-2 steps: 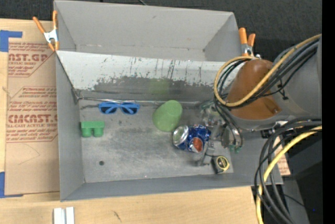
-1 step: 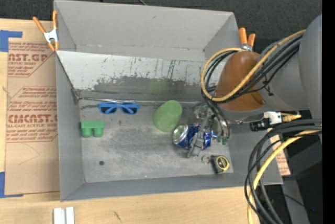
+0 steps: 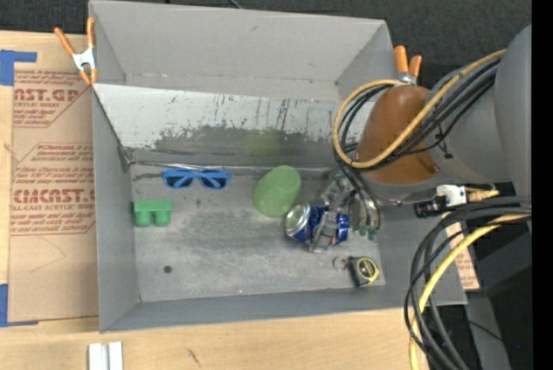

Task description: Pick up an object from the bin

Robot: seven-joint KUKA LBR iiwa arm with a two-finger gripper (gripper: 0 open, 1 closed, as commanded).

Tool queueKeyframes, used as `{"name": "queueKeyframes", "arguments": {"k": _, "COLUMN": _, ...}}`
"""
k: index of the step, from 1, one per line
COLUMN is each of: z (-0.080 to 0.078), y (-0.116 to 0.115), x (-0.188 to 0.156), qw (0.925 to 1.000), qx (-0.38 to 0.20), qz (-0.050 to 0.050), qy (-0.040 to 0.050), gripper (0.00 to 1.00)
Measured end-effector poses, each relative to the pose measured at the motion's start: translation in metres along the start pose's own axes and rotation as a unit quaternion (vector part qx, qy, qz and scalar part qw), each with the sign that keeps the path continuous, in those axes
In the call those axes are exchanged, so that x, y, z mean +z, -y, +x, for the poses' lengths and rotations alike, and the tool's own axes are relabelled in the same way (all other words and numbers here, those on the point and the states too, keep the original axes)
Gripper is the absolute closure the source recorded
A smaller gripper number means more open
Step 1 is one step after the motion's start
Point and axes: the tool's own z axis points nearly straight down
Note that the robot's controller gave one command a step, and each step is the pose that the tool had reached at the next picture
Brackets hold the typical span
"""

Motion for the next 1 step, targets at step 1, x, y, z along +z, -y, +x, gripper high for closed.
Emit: {"name": "queueKeyframes", "arguments": {"k": 1, "z": 0.0037, "y": -0.0467, "x": -0.1872, "qw": 0.9999, "qx": -0.010, "qz": -0.002, "qy": 0.0051, "gripper": 1.00}}
